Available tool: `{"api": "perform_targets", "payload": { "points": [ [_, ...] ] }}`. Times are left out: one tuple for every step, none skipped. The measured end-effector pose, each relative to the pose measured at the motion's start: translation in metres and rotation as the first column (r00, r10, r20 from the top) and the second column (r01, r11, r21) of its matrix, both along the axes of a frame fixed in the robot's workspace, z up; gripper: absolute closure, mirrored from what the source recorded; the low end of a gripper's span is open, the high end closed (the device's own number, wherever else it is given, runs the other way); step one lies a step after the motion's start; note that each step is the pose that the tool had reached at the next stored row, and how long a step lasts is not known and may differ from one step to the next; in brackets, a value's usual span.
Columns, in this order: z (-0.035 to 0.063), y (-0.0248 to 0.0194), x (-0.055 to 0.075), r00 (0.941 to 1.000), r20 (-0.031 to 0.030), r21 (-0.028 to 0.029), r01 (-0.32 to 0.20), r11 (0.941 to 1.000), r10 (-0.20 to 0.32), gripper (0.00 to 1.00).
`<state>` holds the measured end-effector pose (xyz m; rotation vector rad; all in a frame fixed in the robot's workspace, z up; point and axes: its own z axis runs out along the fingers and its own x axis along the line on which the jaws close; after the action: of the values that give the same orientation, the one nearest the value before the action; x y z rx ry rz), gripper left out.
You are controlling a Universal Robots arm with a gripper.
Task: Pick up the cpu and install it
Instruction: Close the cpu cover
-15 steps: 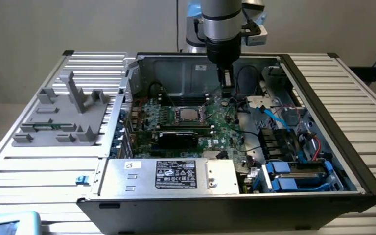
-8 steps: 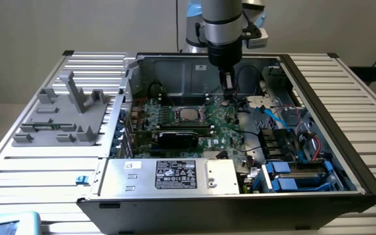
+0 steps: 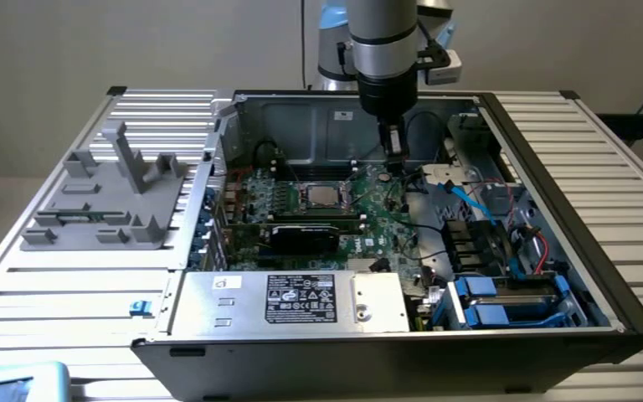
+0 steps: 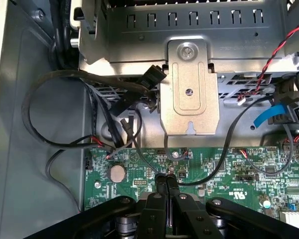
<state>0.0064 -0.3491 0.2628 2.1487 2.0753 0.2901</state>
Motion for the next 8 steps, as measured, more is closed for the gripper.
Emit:
{"api": "perform_targets", "payload": {
  "points": [
    [-0.0001,0.0,0.0001,1.0,0.0001,0.0004,0.0,1.0,0.0,0.89],
    [-0.0007,0.0,0.0001,1.0,0.0008,0.0058,0.0,1.0,0.0,0.89],
    [-0.0013,0.0,0.0001,1.0,0.002,0.0131,0.0,0.9999,0.0,0.89],
    [-0.002,0.0,0.0,1.0,0.0041,0.0193,0.0,0.9998,0.0,0.89],
    [-0.0028,0.0,0.0,1.0,0.0063,0.0232,0.0,0.9997,0.0,0.89],
    [-0.0042,0.0,0.0,1.0,0.0077,0.0244,0.0,0.9997,0.0,0.89],
    [-0.006,-0.0001,-0.0002,1.0,0.0083,0.0243,0.0,0.9997,0.0,0.89],
    [-0.0079,0.0,-0.0003,1.0,0.0084,0.0243,0.0,0.9997,0.0,0.89]
  ]
}}
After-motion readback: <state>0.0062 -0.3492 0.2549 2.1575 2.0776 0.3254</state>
